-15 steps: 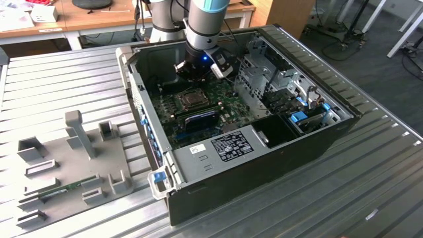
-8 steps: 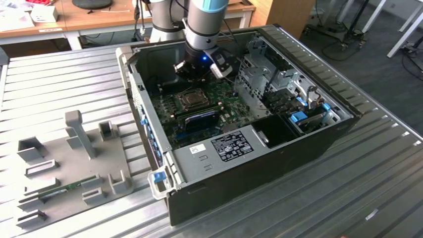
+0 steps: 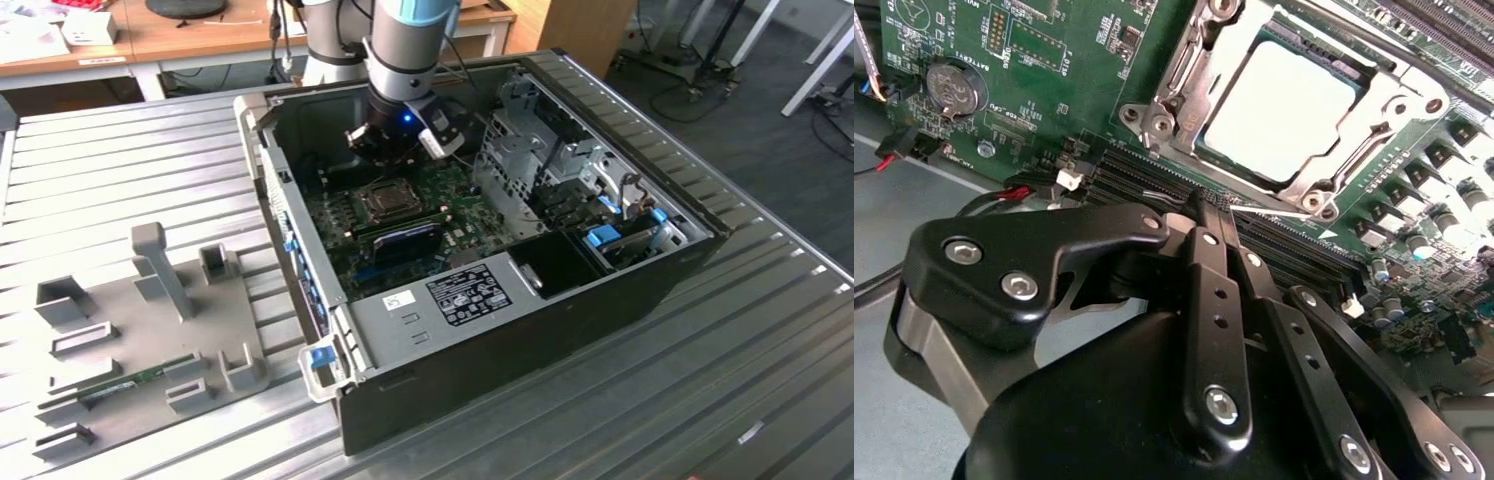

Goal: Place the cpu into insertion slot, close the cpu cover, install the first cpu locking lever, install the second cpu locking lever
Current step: 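Install the first cpu locking lever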

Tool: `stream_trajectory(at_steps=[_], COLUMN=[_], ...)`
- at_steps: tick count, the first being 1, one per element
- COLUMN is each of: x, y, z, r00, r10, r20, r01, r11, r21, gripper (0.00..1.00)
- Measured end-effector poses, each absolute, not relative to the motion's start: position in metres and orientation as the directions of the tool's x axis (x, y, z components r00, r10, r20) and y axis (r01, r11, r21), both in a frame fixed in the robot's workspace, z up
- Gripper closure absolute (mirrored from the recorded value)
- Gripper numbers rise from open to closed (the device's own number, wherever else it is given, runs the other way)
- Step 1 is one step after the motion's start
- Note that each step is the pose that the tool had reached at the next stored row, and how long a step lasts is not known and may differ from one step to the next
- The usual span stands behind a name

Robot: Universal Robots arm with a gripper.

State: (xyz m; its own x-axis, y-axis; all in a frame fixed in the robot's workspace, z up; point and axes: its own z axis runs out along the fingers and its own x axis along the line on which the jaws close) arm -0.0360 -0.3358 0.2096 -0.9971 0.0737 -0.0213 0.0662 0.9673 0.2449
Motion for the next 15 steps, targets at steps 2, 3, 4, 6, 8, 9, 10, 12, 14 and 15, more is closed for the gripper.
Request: stream_trajectory(at_steps=[2,3,4,6,8,9,10,12,14,15], x=[-0.0362,-0.0363,-0.0364,-0.0366,-0.0372,-0.0374,-0.0377,-0.0381,-0.0388,-0.0393], y=[-0.3356,-0.3355,-0.3353,-0.3346,-0.3337,-0.3334,-0.3331,-0.3323,-0.3314,-0.3309], z=[0.2109,0.2118,0.2125,0.2134,0.2135,0.2135,0.2136,0.2135,0.2135,0.2136], r00=[-0.997,-0.997,-0.997,-0.997,-0.997,-0.997,-0.997,-0.997,-0.996,-0.996], r10=[0.074,0.074,0.074,0.074,0.074,0.074,0.074,0.077,0.080,0.082], r20=[-0.023,-0.023,-0.024,-0.025,-0.027,-0.028,-0.028,-0.029,-0.031,-0.031], r01=[0.066,0.066,0.066,0.065,0.065,0.065,0.065,0.067,0.070,0.072], r11=[0.967,0.967,0.967,0.967,0.967,0.967,0.967,0.967,0.967,0.967], r21=[0.245,0.245,0.245,0.246,0.245,0.246,0.245,0.246,0.246,0.246], gripper=[0.90,0.90,0.90,0.90,0.90,0.90,0.90,0.90,0.90,0.90])
